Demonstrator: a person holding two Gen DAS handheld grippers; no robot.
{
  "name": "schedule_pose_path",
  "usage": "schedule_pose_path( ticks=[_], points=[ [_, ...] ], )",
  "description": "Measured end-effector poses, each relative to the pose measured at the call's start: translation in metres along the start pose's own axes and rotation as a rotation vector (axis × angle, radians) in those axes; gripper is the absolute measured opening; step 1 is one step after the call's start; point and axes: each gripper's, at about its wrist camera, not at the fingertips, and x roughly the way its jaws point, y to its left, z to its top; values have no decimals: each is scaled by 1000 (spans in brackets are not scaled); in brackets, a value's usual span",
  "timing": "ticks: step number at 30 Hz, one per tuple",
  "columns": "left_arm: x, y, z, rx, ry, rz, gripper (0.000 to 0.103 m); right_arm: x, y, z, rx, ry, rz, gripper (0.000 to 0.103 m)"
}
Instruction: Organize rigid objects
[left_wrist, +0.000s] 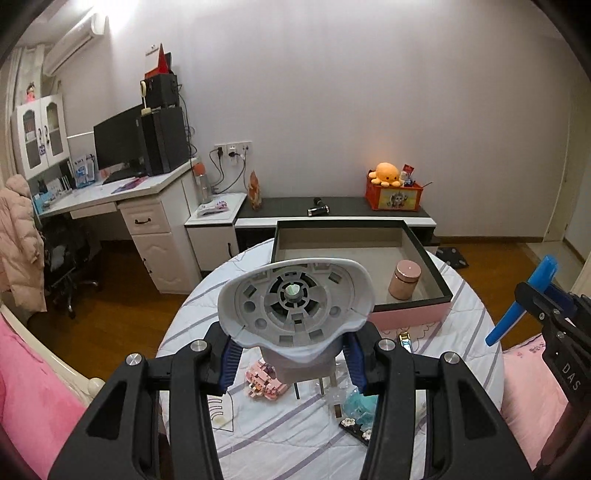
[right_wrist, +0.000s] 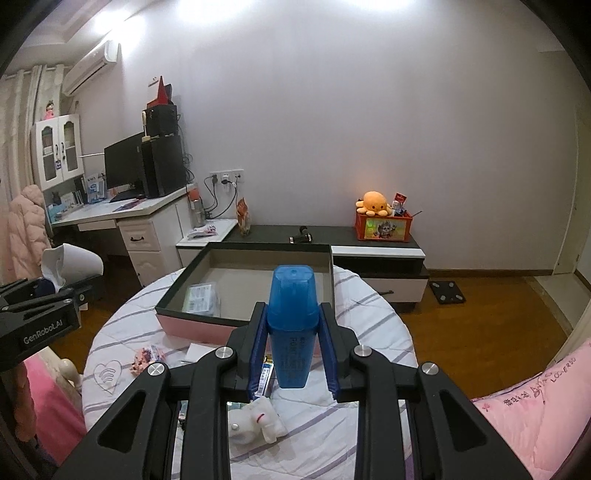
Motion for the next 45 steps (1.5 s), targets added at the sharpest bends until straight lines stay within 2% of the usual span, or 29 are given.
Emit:
schedule_pose_path(
  ticks=[8, 15, 23, 27, 31, 33, 38, 39, 40, 41, 42, 43, 44, 45],
  points=[
    [7, 0, 5, -6, 1, 7, 48, 4, 1, 3, -4, 0, 2, 28],
    [56, -3, 27, 11, 52, 23, 48, 29, 1, 16, -28, 13, 15, 28],
    [140, -15, 60, 52, 164, -30, 48, 101, 8, 42, -82, 79, 40, 28],
    [179, -25, 70, 93, 216, -13, 48, 142, 11, 48, -107, 134, 67, 28],
    [213, -31, 70, 111, 284, -18, 48, 187, 14, 48, -124, 207, 121, 28],
    [227, -31, 70, 119, 305, 2, 48, 203, 15, 46, -131, 238, 144, 28],
    [247, -33, 66, 129, 353, 10, 49, 227, 14, 43, -129, 267, 169, 28],
    [251, -33, 65, 131, 363, 0, 51, 229, 14, 43, -126, 268, 179, 28],
    [254, -32, 65, 132, 373, -3, 60, 232, 13, 43, -122, 272, 190, 28],
    [254, -32, 65, 132, 378, -1, 67, 233, 13, 43, -120, 276, 194, 32],
    [254, -31, 65, 133, 367, 4, 80, 233, 13, 42, -120, 274, 194, 45],
    [252, -32, 66, 136, 351, 12, 90, 232, 13, 42, -120, 266, 189, 55],
    [249, -32, 67, 141, 328, 31, 92, 231, 12, 41, -119, 253, 177, 71],
    [247, -31, 67, 146, 318, 45, 92, 229, 11, 41, -120, 242, 167, 78]
  ],
)
